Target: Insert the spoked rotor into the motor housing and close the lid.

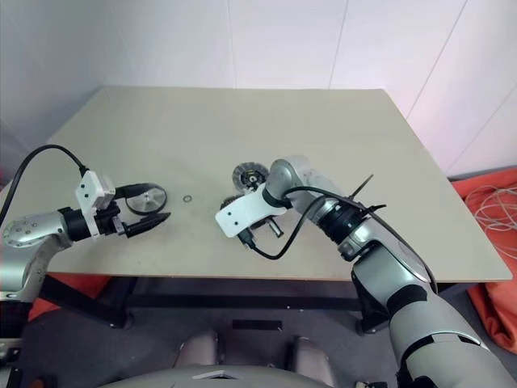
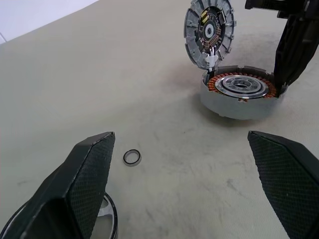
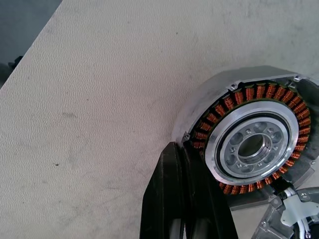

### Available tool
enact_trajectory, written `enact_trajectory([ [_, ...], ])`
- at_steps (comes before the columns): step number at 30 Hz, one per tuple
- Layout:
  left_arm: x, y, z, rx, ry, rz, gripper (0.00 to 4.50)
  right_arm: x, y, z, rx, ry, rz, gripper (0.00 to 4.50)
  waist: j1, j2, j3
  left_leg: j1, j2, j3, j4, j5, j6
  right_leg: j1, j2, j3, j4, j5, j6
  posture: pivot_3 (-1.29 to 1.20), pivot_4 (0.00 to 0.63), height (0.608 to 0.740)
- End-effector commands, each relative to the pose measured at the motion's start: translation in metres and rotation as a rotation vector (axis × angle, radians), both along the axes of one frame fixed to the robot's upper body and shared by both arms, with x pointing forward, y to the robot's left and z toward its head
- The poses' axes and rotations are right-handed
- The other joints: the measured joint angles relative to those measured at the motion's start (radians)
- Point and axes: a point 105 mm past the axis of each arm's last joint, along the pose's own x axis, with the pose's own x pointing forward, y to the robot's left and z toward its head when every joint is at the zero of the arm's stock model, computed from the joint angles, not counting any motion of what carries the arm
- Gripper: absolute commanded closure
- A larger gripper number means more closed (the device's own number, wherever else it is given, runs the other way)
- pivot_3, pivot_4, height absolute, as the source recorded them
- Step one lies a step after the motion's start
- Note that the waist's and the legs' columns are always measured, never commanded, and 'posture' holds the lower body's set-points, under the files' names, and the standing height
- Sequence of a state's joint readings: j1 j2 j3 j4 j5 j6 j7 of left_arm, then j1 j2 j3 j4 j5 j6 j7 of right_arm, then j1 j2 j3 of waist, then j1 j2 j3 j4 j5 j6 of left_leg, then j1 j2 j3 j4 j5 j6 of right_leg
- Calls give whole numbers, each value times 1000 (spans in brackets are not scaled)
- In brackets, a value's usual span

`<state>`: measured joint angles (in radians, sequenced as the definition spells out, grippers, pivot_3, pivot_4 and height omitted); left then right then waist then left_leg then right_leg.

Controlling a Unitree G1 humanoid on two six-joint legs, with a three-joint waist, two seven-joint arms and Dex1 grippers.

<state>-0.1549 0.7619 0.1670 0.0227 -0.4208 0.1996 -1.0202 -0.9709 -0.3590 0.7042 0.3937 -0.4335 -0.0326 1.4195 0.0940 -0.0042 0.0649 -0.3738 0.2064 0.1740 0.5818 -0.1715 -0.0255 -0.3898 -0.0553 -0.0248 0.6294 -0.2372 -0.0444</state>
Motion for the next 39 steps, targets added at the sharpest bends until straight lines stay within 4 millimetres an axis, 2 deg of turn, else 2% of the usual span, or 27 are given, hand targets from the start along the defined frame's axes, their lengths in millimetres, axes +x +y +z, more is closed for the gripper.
enact_trajectory([
  [1, 0, -1, 10, -8, -31, -6, 0, -2, 9, 15, 38, -35, 36, 4483, 0, 0, 0, 0, 0, 0, 0, 0, 0, 0, 0, 0, 0, 0, 0, 0, 0, 740],
  [5, 1, -1, 9, -15, -17, 9, 0, -7, 10, 18, 45, -15, 55, 3573, 0, 0, 0, 1, 0, 0, 0, 0, 0, 0, 0, 0, 2, 0, 0, 0, 0, 740],
  [11, 3, -1, 9, -30, 9, 30, 0, -12, 14, 28, 74, -25, 73, 1517, 1, 0, 0, 4, 0, 0, 1, 1, -2, 0, 0, 1, 7, -1, -2, 0, 0, 740],
  [15, 10, -1, 12, -74, 14, 84, 0, -13, 17, 49, 138, -72, 87, 124, 2, 0, 0, 5, 0, -1, 1, 2, -4, 0, 0, 1, 10, -2, -2, 0, 0, 740],
  [19, 18, -5, 9, -101, 25, 154, 0, -21, 8, 77, 282, -7, 16, 21, 4, -1, 0, 5, 0, -2, 2, 3, -4, 0, 0, 1, 11, -2, -2, 0, 0, 740],
  [23, 29, -8, 6, -153, 16, 226, 0, -29, -6, 87, 406, 125, -94, 21, 4, -2, -1, 6, 0, -3, 2, 3, -4, 2, 0, 1, 11, -2, -2, 0, 0, 740],
  [26, 46, -15, -8, -205, -8, 347, 0, -24, -25, 86, 635, 296, -304, 21, 9, -2, -1, 6, -1, -3, 2, 3, -4, 3, 0, 1, 10, -2, -2, 0, 0, 740],
  [28, 51, -19, -16, -231, 1, 387, 0, -22, -35, 83, 722, 346, -384, 21, 9, -2, -1, 7, -1, -3, 4, 3, -4, 4, -1, 1, 10, -1, -2, 0, 0, 740],
  [33, 67, -24, -36, -221, 5, 504, 0, -24, -71, 71, 826, 338, -559, 21, 12, -2, -1, 6, -1, -4, 4, 3, -4, 4, 0, 0, 9, -2, -1, 0, 0, 740],
  [39, 82, -35, -49, -203, 19, 558, 0, -23, -100, 63, 887, 312, -694, 21, 11, -2, -1, 6, -1, -4, 4, 3, -4, 4, 0, 0, 9, -3, 1, 0, 0, 740],
])
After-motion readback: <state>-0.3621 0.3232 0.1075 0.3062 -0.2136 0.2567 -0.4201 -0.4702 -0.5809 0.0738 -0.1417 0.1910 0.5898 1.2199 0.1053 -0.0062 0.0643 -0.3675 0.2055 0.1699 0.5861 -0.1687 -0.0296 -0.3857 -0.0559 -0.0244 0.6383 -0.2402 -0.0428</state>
